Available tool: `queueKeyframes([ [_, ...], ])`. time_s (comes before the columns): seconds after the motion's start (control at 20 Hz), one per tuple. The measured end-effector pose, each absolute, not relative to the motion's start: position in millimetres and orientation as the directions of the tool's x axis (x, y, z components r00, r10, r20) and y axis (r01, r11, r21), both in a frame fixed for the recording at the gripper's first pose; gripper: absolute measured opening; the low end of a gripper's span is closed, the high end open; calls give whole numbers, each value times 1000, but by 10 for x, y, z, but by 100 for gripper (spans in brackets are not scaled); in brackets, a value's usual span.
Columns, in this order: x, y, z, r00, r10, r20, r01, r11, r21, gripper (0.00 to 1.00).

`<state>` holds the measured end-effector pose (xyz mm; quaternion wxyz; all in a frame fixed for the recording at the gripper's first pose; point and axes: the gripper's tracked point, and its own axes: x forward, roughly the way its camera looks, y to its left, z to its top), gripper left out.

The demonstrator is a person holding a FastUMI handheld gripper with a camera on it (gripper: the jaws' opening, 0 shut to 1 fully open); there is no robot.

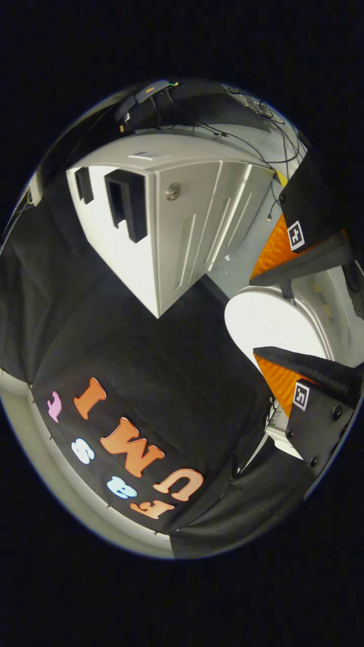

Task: Open the toilet lid.

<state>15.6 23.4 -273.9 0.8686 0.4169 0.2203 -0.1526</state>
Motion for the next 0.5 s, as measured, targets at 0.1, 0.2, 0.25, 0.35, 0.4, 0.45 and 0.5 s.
queueKeyframes([
  [0.1, 118, 206, -2996, 838, -67, -541, 488, 536, 689, 79],
  [0.2, 98, 222, -3210, 812, -5, -584, 528, 432, 731, 79],
  [0.25, 47, 264, -3231, 804, 23, -594, 545, 370, 752, 79],
  [0.35, -10, 175, -3377, 788, 31, -615, 581, 296, 758, 79],
  [0.4, -53, 187, -3458, 777, 55, -628, 594, 268, 758, 79],
  [0.45, -82, 170, -3573, 762, 58, -645, 614, 252, 748, 79],
  [0.5, -102, 192, -3691, 752, 68, -656, 627, 235, 743, 79],
])
